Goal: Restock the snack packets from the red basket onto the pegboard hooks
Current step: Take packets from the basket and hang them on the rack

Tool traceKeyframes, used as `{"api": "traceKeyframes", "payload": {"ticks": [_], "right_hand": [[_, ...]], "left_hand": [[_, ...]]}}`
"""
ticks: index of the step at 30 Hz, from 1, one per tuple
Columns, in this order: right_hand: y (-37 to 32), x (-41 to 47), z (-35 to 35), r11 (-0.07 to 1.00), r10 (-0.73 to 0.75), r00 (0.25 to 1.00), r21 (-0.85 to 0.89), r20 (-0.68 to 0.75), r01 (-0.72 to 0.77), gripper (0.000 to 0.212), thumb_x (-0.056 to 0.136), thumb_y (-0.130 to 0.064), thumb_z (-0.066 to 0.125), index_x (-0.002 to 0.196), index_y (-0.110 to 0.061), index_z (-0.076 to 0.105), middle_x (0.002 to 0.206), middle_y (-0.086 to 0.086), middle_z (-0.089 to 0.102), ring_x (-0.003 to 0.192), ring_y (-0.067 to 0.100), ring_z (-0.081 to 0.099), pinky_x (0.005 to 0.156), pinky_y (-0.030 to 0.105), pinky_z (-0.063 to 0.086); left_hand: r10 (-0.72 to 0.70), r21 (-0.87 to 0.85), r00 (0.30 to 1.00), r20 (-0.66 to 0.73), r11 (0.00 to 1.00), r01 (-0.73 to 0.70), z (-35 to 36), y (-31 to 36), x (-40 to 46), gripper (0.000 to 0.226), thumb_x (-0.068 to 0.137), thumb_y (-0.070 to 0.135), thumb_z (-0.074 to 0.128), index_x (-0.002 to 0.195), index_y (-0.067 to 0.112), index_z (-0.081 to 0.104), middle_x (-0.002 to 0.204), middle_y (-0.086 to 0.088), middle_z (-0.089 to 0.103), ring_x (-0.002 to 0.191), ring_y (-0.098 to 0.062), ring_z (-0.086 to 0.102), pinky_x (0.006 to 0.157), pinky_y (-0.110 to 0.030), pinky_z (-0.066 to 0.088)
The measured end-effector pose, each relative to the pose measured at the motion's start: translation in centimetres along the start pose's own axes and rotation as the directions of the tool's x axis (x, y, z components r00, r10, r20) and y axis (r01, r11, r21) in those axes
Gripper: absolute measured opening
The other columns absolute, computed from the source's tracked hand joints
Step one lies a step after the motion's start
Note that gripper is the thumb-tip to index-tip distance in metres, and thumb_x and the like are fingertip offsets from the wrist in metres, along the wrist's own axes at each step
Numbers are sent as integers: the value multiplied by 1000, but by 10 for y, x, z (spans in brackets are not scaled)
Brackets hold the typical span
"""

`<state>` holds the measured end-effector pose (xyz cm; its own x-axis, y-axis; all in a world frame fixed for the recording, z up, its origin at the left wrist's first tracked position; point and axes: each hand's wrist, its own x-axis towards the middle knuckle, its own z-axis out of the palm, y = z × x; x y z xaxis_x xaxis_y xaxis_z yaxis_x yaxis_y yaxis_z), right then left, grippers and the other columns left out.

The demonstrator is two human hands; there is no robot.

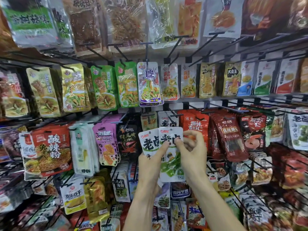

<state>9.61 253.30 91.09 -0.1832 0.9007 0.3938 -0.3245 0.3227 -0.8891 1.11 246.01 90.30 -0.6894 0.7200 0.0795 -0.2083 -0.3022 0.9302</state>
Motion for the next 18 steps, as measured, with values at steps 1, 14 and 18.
{"api": "traceKeyframes", "payload": {"ticks": [1,14,18], "right_hand": [[0,2,-1,999,-29,999,-14,-25,29,23,95,-8,73,106,-24,61,92,2,71,86,21,67,87,44,58],[-1,24,2,966,-163,984,-217,-75,143,22,96,-19,72,112,-35,71,97,-17,67,94,12,64,85,46,57],[-1,25,5,937,-204,975,-306,-91,167,23,96,-22,74,115,-34,71,100,-26,67,101,3,61,96,41,52]], "left_hand": [[0,-5,1000,4,1000,0,0,-1,1,25,89,19,84,113,14,78,106,-12,81,97,-36,78,89,-64,61],[100,99,993,-56,991,-94,-6,-12,12,28,88,6,83,114,11,76,105,-2,82,102,-24,78,100,-54,58],[117,89,990,-79,990,-110,-10,-12,15,25,88,9,84,112,13,77,106,-5,82,103,-29,78,100,-58,58]]}}
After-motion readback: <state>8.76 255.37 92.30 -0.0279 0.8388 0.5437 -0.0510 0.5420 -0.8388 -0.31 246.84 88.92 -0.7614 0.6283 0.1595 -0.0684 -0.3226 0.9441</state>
